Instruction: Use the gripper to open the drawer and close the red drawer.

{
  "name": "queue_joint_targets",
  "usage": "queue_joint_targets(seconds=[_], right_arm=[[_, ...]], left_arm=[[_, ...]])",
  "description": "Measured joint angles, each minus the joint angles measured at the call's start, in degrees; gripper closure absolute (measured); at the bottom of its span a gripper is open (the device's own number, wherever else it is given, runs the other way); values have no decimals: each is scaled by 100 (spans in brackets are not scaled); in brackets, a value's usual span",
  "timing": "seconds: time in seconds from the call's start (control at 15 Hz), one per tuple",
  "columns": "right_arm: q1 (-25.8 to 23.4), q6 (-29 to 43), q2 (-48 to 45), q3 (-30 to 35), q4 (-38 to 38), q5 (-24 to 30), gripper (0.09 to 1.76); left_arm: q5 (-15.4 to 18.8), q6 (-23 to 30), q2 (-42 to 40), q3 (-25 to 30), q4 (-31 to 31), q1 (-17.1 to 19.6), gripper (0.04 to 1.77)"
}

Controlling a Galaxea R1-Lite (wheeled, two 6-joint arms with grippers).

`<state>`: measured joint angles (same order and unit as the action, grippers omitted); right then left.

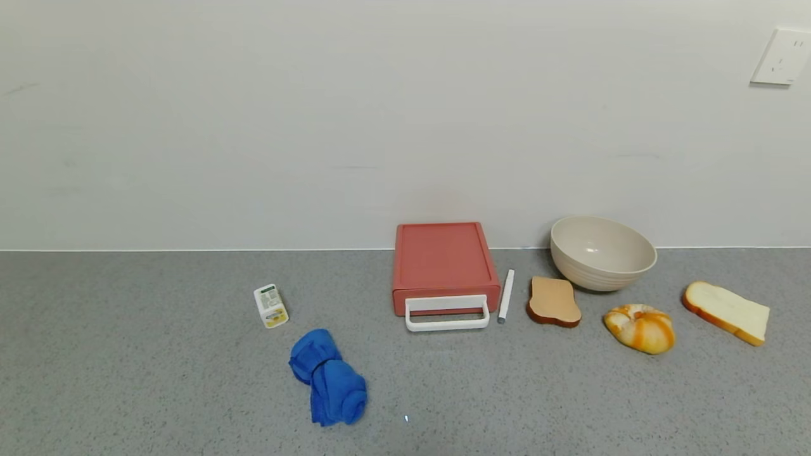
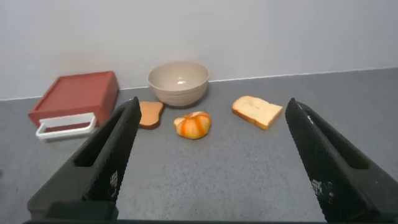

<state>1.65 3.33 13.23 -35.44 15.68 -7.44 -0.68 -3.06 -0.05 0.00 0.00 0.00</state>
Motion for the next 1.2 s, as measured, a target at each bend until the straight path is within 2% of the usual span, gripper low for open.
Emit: queue_joint_targets(seconds=[0.2,0.47,0.73,0.87,1.2], right_arm=[[-151,-79,-479,304,9,612,14],[-183,-179,-1125,1187,-177,695,14],[-183,-204,-1296,2553,-1504,686,14],[-178,-311,-1315,3252,-1890,686,14],[-167,-302,-1323,3534,-1603,708,14]], left_arm=[[0,0,0,0,0,0,9],[2,-7,0,0,-7,0,9],[0,-2,0,0,-7,0,9],[2,-5,0,0,-7,0,9],[0,-7,0,0,-7,0,9]])
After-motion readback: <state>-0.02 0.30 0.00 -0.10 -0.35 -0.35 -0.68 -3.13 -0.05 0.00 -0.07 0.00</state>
